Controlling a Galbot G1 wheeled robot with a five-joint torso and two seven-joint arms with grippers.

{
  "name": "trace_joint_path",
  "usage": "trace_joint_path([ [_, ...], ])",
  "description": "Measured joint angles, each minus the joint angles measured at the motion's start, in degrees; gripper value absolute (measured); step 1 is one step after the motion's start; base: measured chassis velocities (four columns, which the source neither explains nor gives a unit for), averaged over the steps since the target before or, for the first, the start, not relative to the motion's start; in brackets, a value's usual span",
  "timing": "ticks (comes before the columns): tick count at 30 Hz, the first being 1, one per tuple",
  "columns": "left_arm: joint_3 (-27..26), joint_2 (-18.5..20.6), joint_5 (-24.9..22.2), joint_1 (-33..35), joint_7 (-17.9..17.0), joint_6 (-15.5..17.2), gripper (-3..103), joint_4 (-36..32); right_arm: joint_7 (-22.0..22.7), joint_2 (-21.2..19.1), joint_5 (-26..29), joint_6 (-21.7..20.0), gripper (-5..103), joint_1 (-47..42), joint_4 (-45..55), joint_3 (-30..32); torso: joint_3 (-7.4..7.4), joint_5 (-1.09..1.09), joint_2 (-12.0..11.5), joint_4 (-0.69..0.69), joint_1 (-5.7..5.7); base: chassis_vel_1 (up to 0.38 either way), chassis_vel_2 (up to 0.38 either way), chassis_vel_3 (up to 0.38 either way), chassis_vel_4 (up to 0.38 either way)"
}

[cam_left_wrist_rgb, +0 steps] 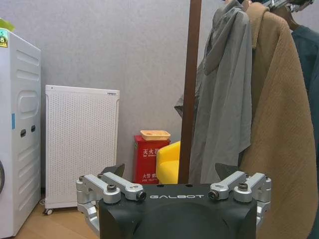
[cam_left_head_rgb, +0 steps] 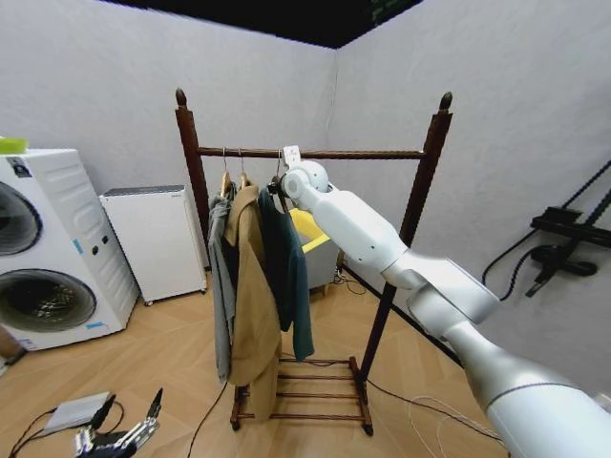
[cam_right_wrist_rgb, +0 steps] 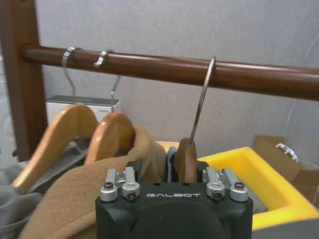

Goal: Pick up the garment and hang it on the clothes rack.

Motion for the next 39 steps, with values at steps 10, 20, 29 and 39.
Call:
trace_joint_path([
  [10, 0.0, 0.0, 0.0, 0.0, 0.0, 0.0, 100, 0.0, 4.5, -10.3, 5.3, 0.0, 90, -4.0, 17.3, 1.7, 0.0, 0.0, 0.0, 0.01, 0.0, 0.0, 0.0, 0.0, 0.0],
  [20, 0.0, 0.0, 0.0, 0.0, 0.0, 0.0, 100, 0.0, 6.4, -23.6, 9.2, 0.0, 100, -12.1, 31.9, 8.3, -0.01, 0.02, 0.0, -0.01, -0.01, 0.0, 0.0, 0.0, 0.0],
  [29, 0.0, 0.0, 0.0, 0.0, 0.0, 0.0, 100, 0.0, 0.6, -32.8, 0.2, 0.2, 100, -32.1, 38.6, 24.3, -0.01, 0.03, 0.0, -0.02, -0.01, 0.0, 0.0, 0.0, 0.0],
  [39, 0.0, 0.0, 0.0, 0.0, 0.0, 0.0, 100, 0.0, -3.5, -40.7, -18.4, 5.5, 100, -48.9, 37.4, 36.0, 0.0, 0.01, 0.0, -0.01, -0.01, 0.0, 0.0, 0.0, 0.0],
])
